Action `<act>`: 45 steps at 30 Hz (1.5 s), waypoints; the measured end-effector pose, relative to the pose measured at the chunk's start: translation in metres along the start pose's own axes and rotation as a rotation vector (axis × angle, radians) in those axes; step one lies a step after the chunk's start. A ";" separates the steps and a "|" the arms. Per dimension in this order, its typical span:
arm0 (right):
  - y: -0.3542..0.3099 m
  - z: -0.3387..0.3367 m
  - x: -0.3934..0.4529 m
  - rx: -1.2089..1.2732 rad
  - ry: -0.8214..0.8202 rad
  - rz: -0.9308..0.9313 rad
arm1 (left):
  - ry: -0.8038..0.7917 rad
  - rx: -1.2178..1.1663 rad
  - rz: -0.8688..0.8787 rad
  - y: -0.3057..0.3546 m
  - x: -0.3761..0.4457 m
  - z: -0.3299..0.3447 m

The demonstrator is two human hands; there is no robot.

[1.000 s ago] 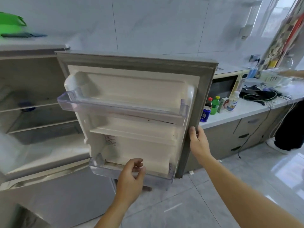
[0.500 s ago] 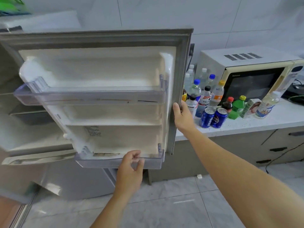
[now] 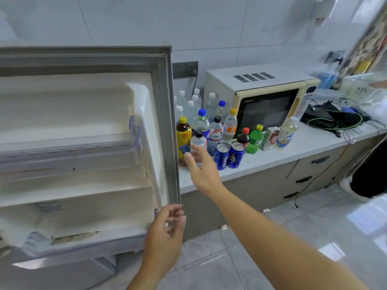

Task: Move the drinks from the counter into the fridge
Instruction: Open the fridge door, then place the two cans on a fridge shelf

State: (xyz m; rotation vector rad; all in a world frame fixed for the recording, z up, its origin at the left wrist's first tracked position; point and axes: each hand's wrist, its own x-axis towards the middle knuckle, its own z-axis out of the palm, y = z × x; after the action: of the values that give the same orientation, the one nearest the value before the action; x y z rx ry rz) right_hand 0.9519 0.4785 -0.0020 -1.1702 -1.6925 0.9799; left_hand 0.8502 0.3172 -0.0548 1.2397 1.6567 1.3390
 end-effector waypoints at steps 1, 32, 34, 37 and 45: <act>0.011 -0.011 -0.001 -0.025 0.029 0.037 | -0.035 -0.001 -0.003 -0.001 0.003 0.010; 0.279 -0.157 0.166 0.032 -0.190 0.135 | 0.111 0.156 -0.322 -0.046 0.279 0.258; 0.279 -0.160 0.167 0.048 -0.211 0.105 | 0.162 0.142 -0.308 -0.046 0.269 0.260; 0.273 -0.163 0.161 0.053 -0.223 0.063 | 0.209 0.067 -0.324 -0.040 0.241 0.257; 0.216 -0.142 0.089 0.239 -0.337 0.069 | 0.215 -0.240 -0.332 -0.011 0.109 0.202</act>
State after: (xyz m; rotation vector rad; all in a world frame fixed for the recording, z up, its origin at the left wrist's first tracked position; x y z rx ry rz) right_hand 1.1305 0.6389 -0.1332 -0.9491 -1.7390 1.4442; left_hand 0.9945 0.4870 -0.1094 0.6677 1.6969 1.4451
